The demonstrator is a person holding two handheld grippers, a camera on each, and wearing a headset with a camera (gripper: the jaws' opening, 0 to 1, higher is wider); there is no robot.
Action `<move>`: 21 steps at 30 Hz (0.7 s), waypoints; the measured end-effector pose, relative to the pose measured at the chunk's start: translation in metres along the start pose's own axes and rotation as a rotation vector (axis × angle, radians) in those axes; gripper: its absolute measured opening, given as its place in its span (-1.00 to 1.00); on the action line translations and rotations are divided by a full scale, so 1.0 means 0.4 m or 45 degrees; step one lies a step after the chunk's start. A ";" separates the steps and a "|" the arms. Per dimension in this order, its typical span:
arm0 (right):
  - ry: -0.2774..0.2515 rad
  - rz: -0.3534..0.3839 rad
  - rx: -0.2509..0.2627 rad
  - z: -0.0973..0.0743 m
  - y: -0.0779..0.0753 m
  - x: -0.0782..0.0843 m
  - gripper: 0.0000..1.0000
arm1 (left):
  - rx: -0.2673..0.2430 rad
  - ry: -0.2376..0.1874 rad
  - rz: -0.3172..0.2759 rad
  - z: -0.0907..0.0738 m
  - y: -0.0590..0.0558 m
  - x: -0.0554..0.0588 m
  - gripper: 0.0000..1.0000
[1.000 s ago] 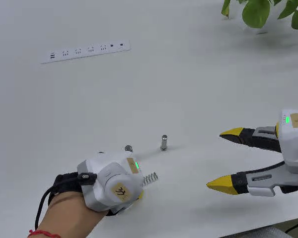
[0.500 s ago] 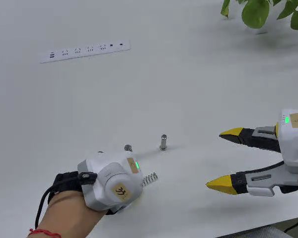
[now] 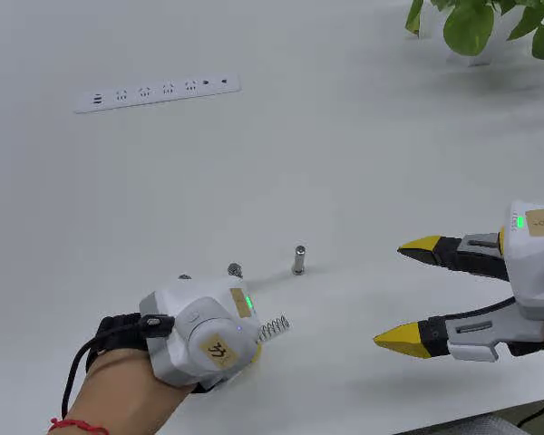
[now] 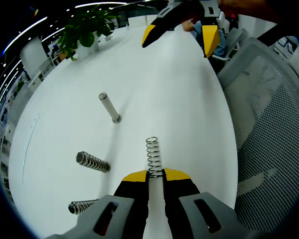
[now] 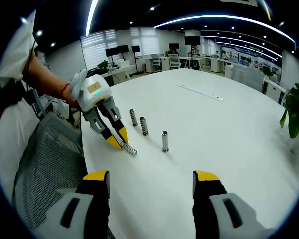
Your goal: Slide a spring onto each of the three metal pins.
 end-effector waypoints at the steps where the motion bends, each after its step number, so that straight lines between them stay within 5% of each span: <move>1: 0.001 -0.001 -0.001 0.000 0.001 -0.001 0.37 | 0.003 -0.004 -0.005 -0.002 -0.003 -0.002 -0.80; 8: 0.006 -0.012 -0.003 -0.002 0.003 -0.007 0.37 | 0.015 -0.044 -0.032 -0.018 -0.012 -0.014 -0.80; 21: -0.047 -0.059 -0.031 -0.022 0.040 -0.093 0.36 | -0.016 -0.291 -0.187 -0.125 -0.010 -0.107 -0.80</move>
Point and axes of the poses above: the centre of the closed fingertips' face, and the gripper's own axes: z roughly forward along the fingers, y roughly to its left, x roughly out of its underside, the point moved 2 cm from there along -z, roughly backward along the fingers, and after that the axes turned 5 degrees about -x, right-handed, at the moved point
